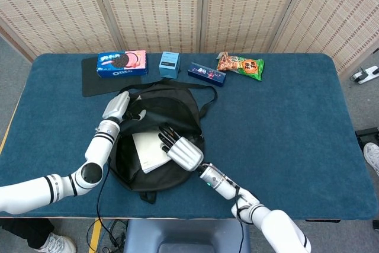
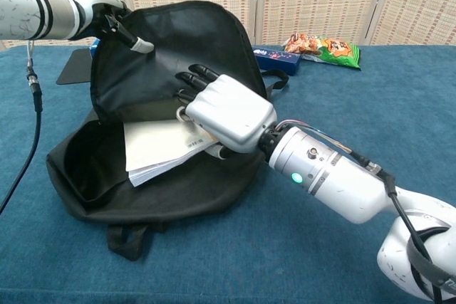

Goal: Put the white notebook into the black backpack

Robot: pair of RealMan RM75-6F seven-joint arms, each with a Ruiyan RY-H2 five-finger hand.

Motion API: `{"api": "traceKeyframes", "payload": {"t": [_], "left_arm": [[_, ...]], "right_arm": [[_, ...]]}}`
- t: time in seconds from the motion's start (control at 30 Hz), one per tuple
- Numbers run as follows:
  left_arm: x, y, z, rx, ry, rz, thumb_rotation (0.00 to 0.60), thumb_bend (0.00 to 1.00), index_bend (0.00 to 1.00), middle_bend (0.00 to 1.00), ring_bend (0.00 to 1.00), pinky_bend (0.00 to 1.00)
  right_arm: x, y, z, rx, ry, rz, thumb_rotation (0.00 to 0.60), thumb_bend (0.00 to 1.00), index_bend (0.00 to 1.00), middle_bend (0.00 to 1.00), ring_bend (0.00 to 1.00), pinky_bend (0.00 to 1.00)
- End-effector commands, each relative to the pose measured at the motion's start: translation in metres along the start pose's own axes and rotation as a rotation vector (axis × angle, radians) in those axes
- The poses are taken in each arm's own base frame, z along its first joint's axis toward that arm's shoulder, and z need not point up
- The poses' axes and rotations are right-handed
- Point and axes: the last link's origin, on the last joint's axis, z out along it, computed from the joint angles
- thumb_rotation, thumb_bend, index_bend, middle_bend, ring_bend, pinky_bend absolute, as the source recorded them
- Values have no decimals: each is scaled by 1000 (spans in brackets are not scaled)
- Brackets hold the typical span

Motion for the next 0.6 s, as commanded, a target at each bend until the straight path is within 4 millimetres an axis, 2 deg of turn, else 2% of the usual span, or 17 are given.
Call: {"api": "traceKeyframes", "payload": {"t": [0.03,0.17,0.33,0.43,0.6], "left_arm": [[0,-1,0,3,1,7,600,456,795,458,377,273],[1,-1,0,4,4,8,600,457,794,458,377,273],[1,-1,-4,-6,2,14,600,456,785,458,378,273],[0,0,-9,-29,-3,19,600,452,729,458,377,273],[-4,1,-21,-75,-13,44,600,448,566,456,377,273]], "right_arm": [[2,7,-5,-11,2,0,600,61,76,153,0,0],[7,17,-12,-11,0,1,600,0,3,118,0,0],[23,31,-29,8,-1,5,600,0,0,82,0,0],[38,41,-41,9,0,6,600,0,0,70,0,0],[65,56,-62,10,-1,-7,600,0,0,63,0,0]]}}
